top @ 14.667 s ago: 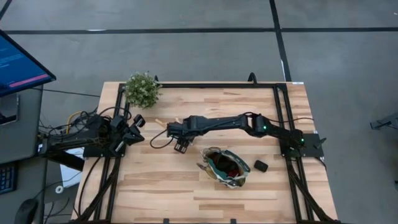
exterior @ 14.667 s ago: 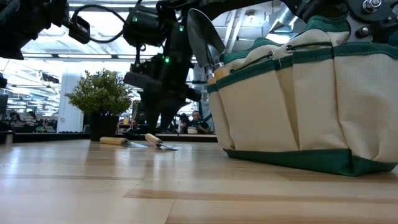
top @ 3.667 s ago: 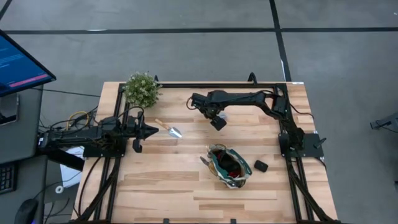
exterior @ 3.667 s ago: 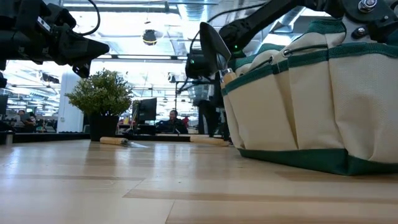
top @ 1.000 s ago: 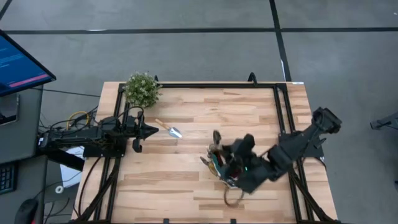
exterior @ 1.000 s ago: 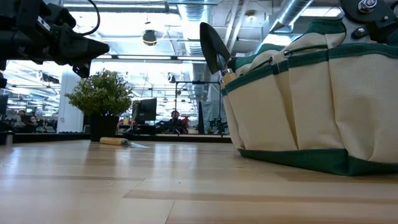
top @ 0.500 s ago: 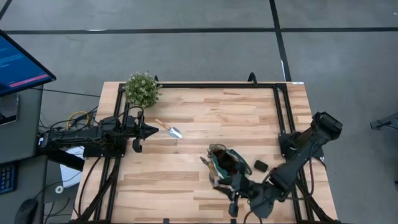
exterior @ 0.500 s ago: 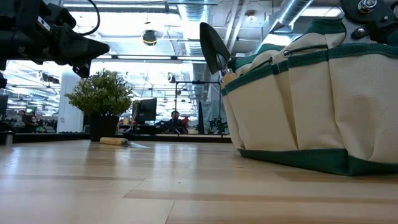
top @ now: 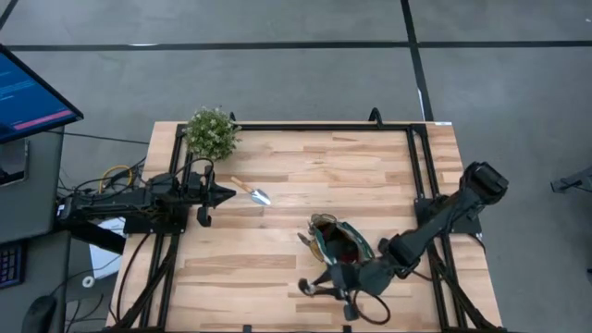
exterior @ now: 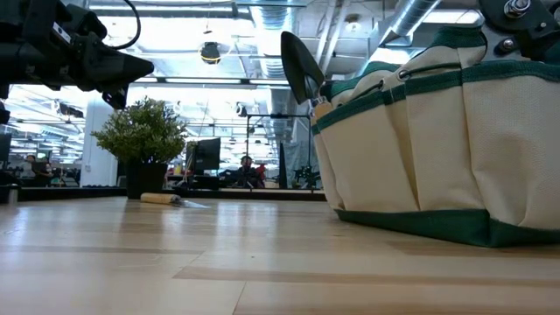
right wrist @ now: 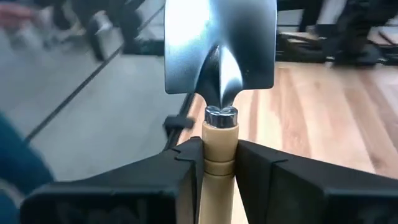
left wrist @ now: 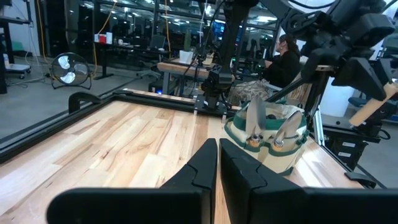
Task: Pick & Place Garden tools in Gardening bag
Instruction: Put the brown trowel into the gardening bag
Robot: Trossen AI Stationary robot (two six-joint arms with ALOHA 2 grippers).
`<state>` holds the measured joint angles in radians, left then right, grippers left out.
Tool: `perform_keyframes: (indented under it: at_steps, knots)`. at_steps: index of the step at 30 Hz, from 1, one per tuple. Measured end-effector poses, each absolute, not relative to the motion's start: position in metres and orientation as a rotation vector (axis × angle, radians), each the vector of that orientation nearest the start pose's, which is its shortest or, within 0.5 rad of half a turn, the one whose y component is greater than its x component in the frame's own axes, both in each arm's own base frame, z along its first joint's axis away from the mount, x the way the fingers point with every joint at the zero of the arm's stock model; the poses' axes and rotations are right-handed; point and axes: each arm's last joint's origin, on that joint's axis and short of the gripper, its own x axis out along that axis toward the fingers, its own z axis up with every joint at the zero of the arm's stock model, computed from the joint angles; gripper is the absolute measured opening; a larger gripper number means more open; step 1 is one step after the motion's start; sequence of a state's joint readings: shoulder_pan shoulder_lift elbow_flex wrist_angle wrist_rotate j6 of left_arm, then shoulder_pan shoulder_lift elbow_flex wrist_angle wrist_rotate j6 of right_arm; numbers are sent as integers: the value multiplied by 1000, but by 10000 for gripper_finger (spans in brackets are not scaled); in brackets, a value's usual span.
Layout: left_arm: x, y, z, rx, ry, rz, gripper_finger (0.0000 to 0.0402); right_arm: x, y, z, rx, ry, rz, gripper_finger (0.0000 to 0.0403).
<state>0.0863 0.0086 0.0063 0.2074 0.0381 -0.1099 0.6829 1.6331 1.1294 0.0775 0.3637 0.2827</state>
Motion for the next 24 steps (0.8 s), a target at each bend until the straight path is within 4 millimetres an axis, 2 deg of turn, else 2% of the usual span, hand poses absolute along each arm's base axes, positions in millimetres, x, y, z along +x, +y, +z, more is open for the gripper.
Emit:
perform_keyframes:
  at_steps: [4, 9, 14, 17, 21, 24]
  knots:
    - [96, 7, 185, -97, -208, 36, 17, 284, 213, 264, -61, 499, 315, 58]
    - [95, 7, 185, -97, -210, 36, 17, 275, 184, 264, -121, 569, 376, 58]
    - [95, 7, 185, -96, -210, 36, 17, 255, 155, 266, -65, 494, 424, 58]
    - [95, 7, 185, -97, -210, 37, 17, 247, 144, 272, -61, 404, 426, 58]
    - [95, 7, 185, -96, -210, 37, 17, 246, 140, 284, -39, 291, 472, 58]
    - [95, 7, 185, -97, -211, 37, 17, 250, 143, 287, -51, 234, 499, 58]
